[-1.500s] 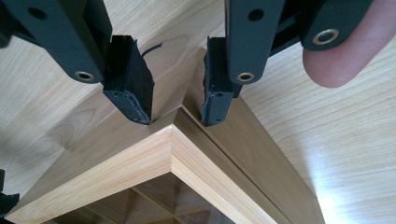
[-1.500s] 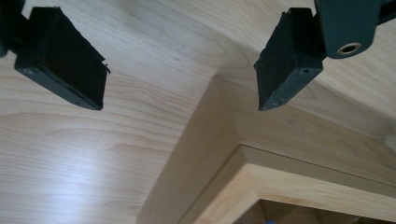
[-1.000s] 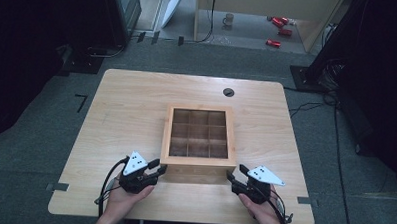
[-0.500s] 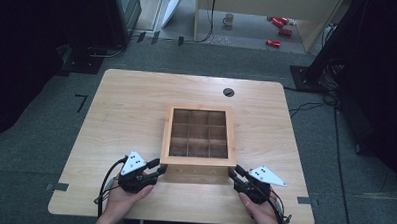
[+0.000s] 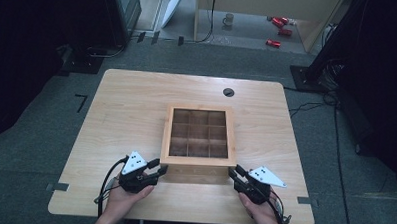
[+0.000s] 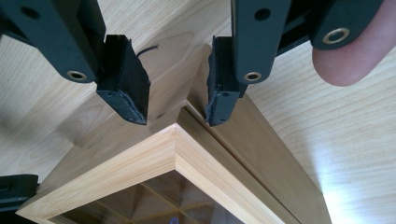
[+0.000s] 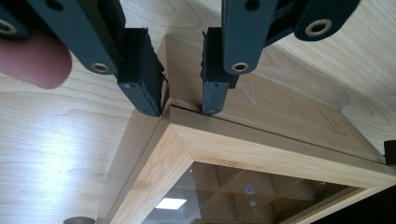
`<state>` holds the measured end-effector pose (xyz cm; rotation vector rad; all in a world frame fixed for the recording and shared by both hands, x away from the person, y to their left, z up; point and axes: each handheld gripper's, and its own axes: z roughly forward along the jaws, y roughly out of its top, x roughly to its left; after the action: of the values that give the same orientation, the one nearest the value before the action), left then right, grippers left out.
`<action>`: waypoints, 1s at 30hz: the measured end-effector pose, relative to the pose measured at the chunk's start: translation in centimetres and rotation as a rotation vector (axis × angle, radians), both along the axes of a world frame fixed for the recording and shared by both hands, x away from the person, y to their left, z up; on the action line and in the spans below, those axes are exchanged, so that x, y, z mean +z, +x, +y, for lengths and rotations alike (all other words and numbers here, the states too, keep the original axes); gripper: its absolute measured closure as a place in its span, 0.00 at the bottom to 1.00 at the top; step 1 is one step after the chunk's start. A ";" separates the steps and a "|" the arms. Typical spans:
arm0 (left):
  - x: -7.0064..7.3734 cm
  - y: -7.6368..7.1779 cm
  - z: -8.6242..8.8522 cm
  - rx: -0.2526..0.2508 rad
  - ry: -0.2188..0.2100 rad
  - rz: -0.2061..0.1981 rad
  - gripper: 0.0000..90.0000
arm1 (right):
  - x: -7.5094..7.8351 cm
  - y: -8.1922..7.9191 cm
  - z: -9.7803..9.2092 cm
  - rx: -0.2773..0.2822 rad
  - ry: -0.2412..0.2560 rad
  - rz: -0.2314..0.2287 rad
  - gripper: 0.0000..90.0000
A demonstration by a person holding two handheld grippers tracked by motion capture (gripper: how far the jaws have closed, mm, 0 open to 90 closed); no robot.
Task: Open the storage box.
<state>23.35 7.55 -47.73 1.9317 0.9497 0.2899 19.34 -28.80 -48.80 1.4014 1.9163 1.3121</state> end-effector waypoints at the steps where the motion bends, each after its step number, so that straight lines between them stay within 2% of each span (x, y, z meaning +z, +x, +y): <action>1: 0.0 0.0 0.0 0.000 0.000 0.000 0.67 | 0.0 0.0 0.0 0.000 0.000 0.000 0.77; 6: -0.1 0.0 -0.1 0.004 0.019 -0.004 0.67 | 0.1 0.0 0.0 -0.001 0.001 -0.011 0.78; 10: -0.6 0.1 0.2 0.015 0.055 -0.006 0.64 | 0.4 0.0 0.0 0.002 -0.003 -0.016 0.78; 17: -1.8 0.1 0.6 0.019 0.120 0.019 0.52 | 0.9 0.1 0.1 0.004 -0.014 -0.032 0.77; 18: -2.2 0.0 0.8 0.012 0.145 0.034 0.48 | 1.0 0.1 0.2 0.003 -0.018 -0.036 0.77; 19: -2.2 0.0 0.8 0.012 0.145 0.034 0.45 | 1.1 0.2 0.2 0.004 -0.021 -0.039 0.77; 20: -2.7 0.0 0.9 0.017 0.171 0.045 0.42 | 1.2 0.2 0.3 0.005 -0.021 -0.040 0.77; 21: -2.7 0.0 0.9 0.017 0.171 0.045 0.39 | 1.2 0.2 0.3 0.005 -0.021 -0.040 0.77; 22: -2.8 0.0 1.0 0.024 0.180 0.051 0.39 | 1.3 0.2 0.3 0.006 -0.023 -0.042 0.77; 24: -3.1 0.1 1.3 0.037 0.203 0.057 0.33 | 1.5 0.2 0.3 0.006 -0.037 -0.050 0.76; 27: -3.4 0.1 1.5 0.056 0.253 0.051 0.28 | 1.9 0.3 0.3 -0.004 -0.043 -0.048 0.75; 30: -3.8 -0.1 1.7 0.070 0.272 0.058 0.25 | 3.0 0.5 0.5 -0.013 -0.062 -0.058 0.71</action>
<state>23.25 9.26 -51.55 2.1660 1.0616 0.4243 19.79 -28.31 -45.82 1.3290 1.8909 1.2628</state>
